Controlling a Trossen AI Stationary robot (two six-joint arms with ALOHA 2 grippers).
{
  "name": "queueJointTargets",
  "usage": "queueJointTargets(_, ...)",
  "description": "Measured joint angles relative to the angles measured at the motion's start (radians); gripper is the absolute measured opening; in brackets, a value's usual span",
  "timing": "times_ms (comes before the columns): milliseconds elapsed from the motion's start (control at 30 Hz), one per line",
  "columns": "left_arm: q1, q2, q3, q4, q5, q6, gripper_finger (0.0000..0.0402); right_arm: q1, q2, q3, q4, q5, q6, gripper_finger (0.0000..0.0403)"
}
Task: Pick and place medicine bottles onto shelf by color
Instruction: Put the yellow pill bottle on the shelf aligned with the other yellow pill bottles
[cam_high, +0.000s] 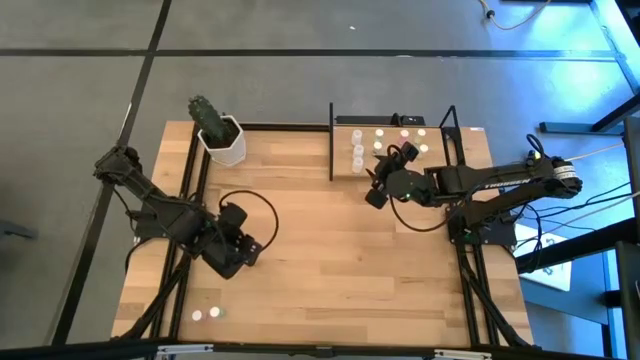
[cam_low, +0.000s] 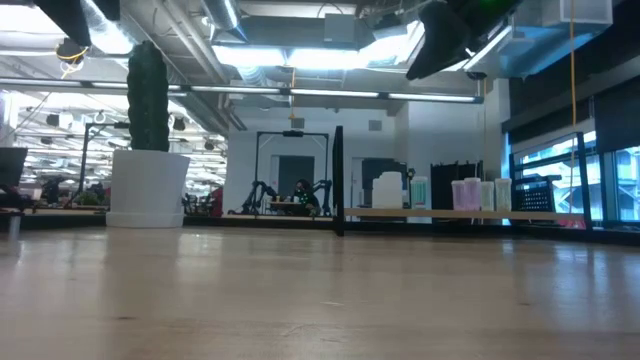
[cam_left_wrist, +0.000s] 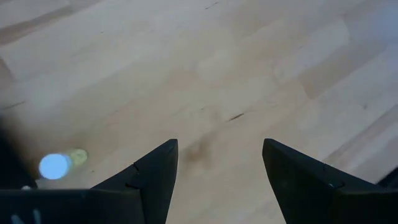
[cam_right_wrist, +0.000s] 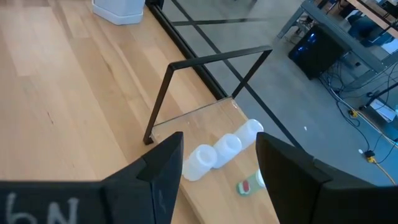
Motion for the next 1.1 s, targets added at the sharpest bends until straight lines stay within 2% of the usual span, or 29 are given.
queueJointTargets(133,-0.005,0.000,0.000,-0.088,0.023,0.075,0.0228,0.000,0.000,0.000,0.018,0.000,-0.002,0.0204)
queueJointTargets(233,0.018,0.000,0.000,-0.179,0.147,0.169,0.0228,-0.001,0.000,0.000,0.026,0.000,-0.003,0.0204)
queueJointTargets(367,0.059,0.000,0.000,-0.240,0.287,0.196,0.0228,-0.001,0.000,0.000,0.026,0.000,0.001,0.0204)
queueJointTargets(600,0.120,0.000,-0.022,-0.213,0.284,0.293,0.0228,-0.001,0.000,0.000,0.072,0.000,0.000,0.0204)
queueJointTargets(700,0.132,0.000,-0.068,-0.200,0.291,0.378,0.0228,-0.001,0.000,0.000,0.078,0.000,0.000,0.0204)
queueJointTargets(833,0.154,0.000,-0.162,-0.125,0.357,0.481,0.0228,-0.001,0.000,0.000,0.078,-0.011,0.001,0.0204)
queueJointTargets(967,0.170,0.000,-0.235,-0.101,0.374,0.464,0.0228,0.000,0.000,0.000,0.080,-0.069,0.003,0.0204)
queueJointTargets(1100,0.174,0.000,-0.299,-0.091,0.373,0.430,0.0228,0.000,0.000,0.000,0.085,-0.075,0.003,0.0204)
